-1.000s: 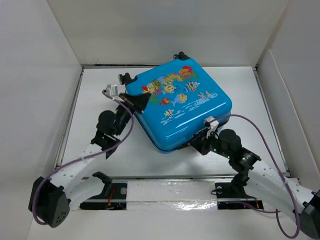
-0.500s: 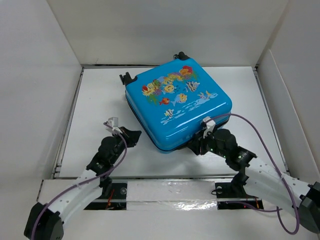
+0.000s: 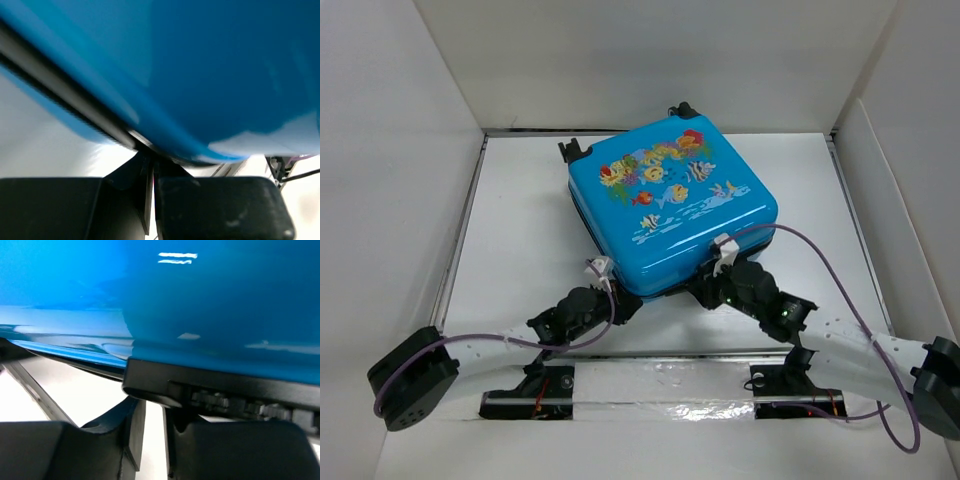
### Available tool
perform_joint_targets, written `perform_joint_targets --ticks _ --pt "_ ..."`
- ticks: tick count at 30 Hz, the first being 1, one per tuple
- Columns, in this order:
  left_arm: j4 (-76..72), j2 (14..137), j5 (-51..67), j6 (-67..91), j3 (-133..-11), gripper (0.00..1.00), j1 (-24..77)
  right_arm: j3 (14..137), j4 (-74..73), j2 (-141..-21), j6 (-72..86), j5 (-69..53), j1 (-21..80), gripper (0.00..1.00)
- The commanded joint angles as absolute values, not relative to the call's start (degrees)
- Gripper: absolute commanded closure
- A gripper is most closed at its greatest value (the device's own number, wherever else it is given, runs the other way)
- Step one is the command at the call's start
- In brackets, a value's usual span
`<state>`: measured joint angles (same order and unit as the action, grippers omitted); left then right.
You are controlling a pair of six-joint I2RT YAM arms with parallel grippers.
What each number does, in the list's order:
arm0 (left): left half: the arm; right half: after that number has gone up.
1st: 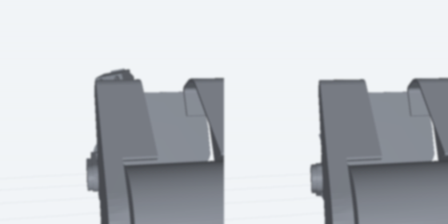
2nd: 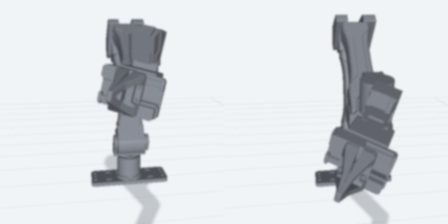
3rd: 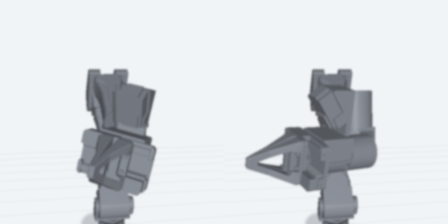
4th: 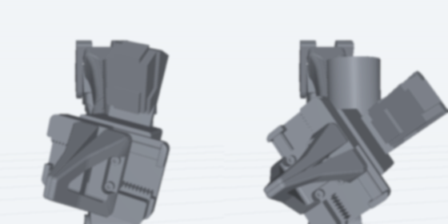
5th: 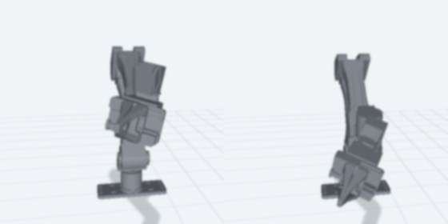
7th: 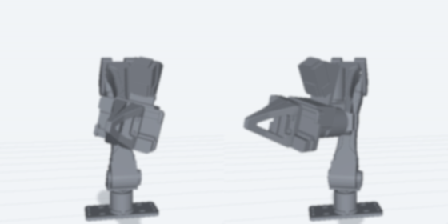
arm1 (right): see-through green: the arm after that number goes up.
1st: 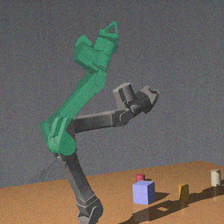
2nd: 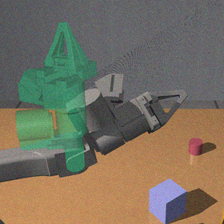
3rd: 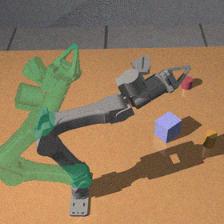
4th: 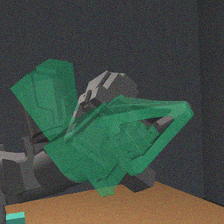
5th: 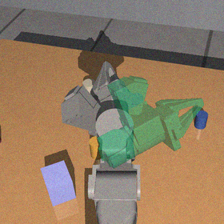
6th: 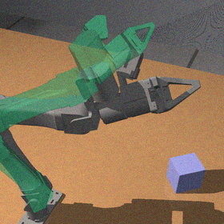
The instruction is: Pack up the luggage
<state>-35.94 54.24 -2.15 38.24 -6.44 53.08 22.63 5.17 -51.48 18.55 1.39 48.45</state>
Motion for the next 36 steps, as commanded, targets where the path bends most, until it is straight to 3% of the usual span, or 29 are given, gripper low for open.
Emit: perform_joint_targets --ticks 1,3,6,15,25,27,30,32,34,36 --pt "-46.21 58.17 -7.46 40.16 -8.61 1.0 55.54 21.89 9.58 -52.21 23.72 9.21 53.07 0.8" --pt "-47.02 60.55 -9.31 40.34 -9.49 1.0 57.64 21.53 9.67 -50.46 24.43 14.75 55.19 0.81" --pt "-49.12 62.4 -10.37 39.9 -10.81 1.0 58.18 21.18 11.16 -50.53 23.56 16.34 56.43 0.64" --pt "-52.73 65.04 -9.23 40.43 -12.13 1.0 59.49 21.8 14.67 -55.19 26.1 26.43 59.5 0.64" --pt "-51.95 66.7 -12.3 40.34 -13.09 1.0 65.47 23.2 16.35 -55.37 26.72 33.84 59.5 0.83" --pt "-51.51 68.2 -13.09 40.17 -14.23 1.0 66.79 24.08 16.26 -55.72 26.46 34.45 59.5 0.83" --pt "-52.2 70.31 -13.45 40.17 -15.47 1.0 68.12 25.13 17.92 -56.6 24.79 34.63 59.5 0.97" --pt "-52.65 72.06 -13.88 40.17 -16.69 1.0 68.64 26.01 18.8 -57.13 22.86 33.67 59.5 1.0" --pt "-52.13 72.6 -15.89 40.25 -17.31 1.0 68.64 29.16 12.36 -56.78 22.75 33.48 59.5 1.0" --pt "-50.46 71.64 -18.36 40.96 -17.67 1.0 68.64 28.15 -7.0 -53.55 26.61 41.95 56.37 1.0"
